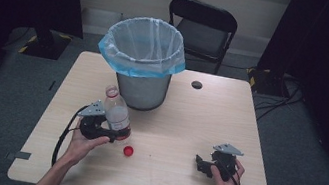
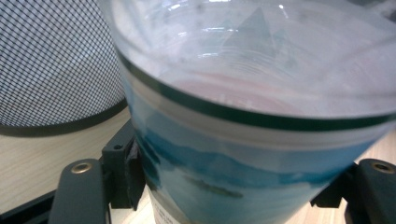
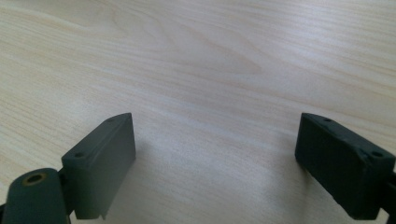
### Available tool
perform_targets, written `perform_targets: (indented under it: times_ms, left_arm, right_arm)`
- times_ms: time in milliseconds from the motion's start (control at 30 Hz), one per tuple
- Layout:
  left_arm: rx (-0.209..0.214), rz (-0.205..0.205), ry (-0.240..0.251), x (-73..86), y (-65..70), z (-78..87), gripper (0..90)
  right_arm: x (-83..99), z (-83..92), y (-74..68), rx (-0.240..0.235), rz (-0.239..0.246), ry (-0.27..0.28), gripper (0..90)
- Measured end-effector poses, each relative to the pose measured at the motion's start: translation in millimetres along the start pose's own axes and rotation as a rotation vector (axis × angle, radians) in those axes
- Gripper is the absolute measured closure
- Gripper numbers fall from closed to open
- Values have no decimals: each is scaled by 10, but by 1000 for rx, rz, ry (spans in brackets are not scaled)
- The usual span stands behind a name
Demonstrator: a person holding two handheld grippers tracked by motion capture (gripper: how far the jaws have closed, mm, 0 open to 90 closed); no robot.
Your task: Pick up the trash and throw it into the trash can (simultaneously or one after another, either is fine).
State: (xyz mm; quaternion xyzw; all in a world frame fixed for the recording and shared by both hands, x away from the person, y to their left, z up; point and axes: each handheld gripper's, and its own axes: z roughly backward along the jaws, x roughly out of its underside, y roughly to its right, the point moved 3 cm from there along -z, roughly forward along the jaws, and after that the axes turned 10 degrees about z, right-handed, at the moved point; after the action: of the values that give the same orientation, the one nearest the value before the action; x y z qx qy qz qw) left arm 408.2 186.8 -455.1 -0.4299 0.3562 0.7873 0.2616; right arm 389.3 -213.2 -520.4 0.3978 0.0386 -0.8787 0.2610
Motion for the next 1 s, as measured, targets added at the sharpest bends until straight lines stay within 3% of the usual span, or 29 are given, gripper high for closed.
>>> perform_targets:
  times_ms: [233,400,500,700,1000]
  left_arm:
    - [21,47,38,-84,14,101,287]
    - [36,54,56,-150,57,173,287]
    - [22,41,62,-209,82,222,288]
    - [35,41,87,-330,137,320,288]
    - [52,-8,115,-576,264,490,289]
  right_arm:
    - [0,0,0,0,0,0,115]
    - [0,0,0,0,-1,-1,115]
    - [0,0,0,0,-1,-1,115]
    - [0,0,1,-1,1,0,115]
    - [0,0,1,-1,0,0,114]
